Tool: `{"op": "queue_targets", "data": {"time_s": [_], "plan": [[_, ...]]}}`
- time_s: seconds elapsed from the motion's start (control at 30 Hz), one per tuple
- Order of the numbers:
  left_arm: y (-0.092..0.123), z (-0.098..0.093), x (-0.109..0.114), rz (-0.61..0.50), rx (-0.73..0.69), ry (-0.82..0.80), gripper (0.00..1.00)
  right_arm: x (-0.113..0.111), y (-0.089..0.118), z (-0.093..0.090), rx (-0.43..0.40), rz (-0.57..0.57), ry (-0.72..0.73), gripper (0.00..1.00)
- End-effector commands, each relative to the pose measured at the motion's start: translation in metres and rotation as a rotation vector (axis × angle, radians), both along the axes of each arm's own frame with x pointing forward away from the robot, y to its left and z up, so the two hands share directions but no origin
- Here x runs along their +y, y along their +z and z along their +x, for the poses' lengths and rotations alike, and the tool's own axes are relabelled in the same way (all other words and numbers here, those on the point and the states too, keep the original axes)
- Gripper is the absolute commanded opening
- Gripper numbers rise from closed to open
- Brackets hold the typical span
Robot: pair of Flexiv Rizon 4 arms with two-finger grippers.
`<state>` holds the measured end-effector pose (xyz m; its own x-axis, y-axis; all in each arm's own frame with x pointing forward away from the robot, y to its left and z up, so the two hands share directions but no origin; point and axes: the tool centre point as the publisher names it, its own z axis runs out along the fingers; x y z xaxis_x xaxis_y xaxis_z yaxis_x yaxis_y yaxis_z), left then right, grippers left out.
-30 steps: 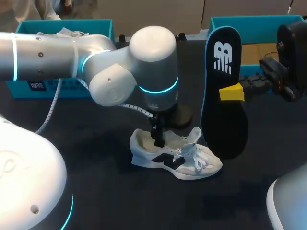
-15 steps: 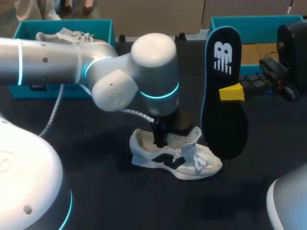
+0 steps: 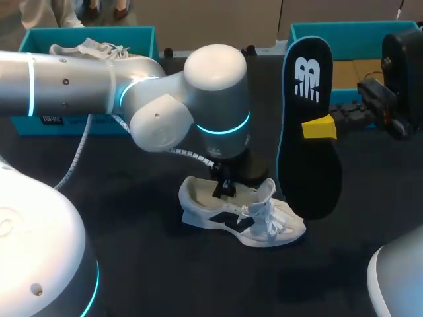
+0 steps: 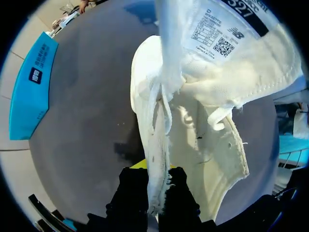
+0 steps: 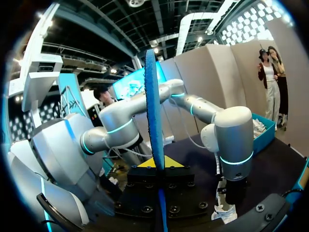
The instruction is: Take the shoe out of the shoebox, open the shoe tongue, remove and reinsert the insole, then place the shoe into the shoebox
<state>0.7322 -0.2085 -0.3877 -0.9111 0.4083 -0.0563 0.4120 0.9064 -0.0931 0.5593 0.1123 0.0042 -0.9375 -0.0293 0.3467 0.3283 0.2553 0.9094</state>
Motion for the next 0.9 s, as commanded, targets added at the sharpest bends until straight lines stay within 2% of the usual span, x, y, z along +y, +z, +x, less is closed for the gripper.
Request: {"op": "queue_targets", "data": {"time_s": [0.03,0.2,0.3,0.37,0.8,0.83,0.87,0.9], "plan": [[0.021,-0.002,0.009,-0.011,0.017,-0.050,0.00,0.002,-0.001,0.002,0.000,0.000,0.002,0.00],[0.045,-0.005,0.013,-0.032,0.012,-0.210,0.00,0.002,-0.001,0.002,0.000,0.000,0.002,0.00],[0.059,-0.006,0.015,-0.057,-0.041,-0.368,0.00,0.002,-0.001,0.002,0.000,0.000,0.002,0.00],[0.067,-0.007,0.015,-0.067,-0.142,-0.462,0.00,0.002,-0.001,0.002,0.000,0.000,0.002,0.00],[0.067,-0.007,0.015,-0.067,-0.142,-0.462,0.00,0.002,-0.001,0.002,0.000,0.000,0.002,0.00],[0.066,-0.008,0.014,-0.088,-0.145,-0.568,0.00,0.002,-0.001,0.002,0.000,0.000,0.002,0.00],[0.067,-0.004,0.013,-0.065,-0.140,-0.570,0.00,0.002,-0.001,0.002,0.000,0.000,0.002,0.00],[0.068,-0.004,0.013,-0.080,-0.136,-0.709,0.00,0.002,-0.001,0.002,0.000,0.000,0.002,0.00]]}}
